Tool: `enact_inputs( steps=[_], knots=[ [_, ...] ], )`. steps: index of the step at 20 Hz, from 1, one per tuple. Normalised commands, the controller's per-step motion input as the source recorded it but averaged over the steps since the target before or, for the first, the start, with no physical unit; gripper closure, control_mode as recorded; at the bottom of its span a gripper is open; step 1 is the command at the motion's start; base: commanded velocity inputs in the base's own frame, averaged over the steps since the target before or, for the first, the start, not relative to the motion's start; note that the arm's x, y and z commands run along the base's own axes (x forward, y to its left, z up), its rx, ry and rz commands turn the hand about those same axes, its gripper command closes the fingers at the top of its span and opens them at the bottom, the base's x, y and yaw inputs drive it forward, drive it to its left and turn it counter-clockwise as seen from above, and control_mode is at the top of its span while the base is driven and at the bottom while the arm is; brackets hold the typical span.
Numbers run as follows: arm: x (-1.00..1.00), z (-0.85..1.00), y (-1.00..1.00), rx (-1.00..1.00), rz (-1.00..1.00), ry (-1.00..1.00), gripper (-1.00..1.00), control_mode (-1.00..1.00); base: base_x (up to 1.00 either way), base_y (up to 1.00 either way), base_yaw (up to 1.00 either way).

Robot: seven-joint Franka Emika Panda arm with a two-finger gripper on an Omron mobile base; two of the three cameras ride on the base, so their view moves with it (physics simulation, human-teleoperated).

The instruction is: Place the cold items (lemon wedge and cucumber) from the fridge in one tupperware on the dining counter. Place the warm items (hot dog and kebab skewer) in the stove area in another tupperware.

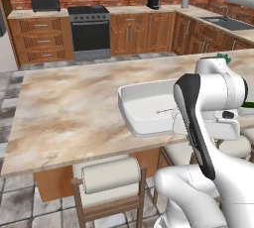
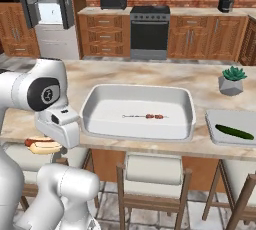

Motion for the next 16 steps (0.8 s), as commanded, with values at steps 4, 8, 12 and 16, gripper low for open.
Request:
enact_inputs(
  steps=[4, 8, 12, 16],
  knots=[
    [0.00, 0.00, 0.00, 0.00, 0.00, 0.00, 1.00, 1.00, 0.01, 0.00, 0.00],
    [0.00, 0.00, 0.00, 0.00, 0.00, 0.00, 1.00, 1.00, 0.02, 0.00, 0.00],
    [0.31, 0.03, 0.00, 0.00, 0.00, -0.07, 1.00, -1.00, 0.00, 0.00, 0.00],
    [0.70, 0.12, -0.02, -0.11, -0.08, -0.01, 1.00, -1.00, 0.00, 0.00, 0.00]
  ],
)
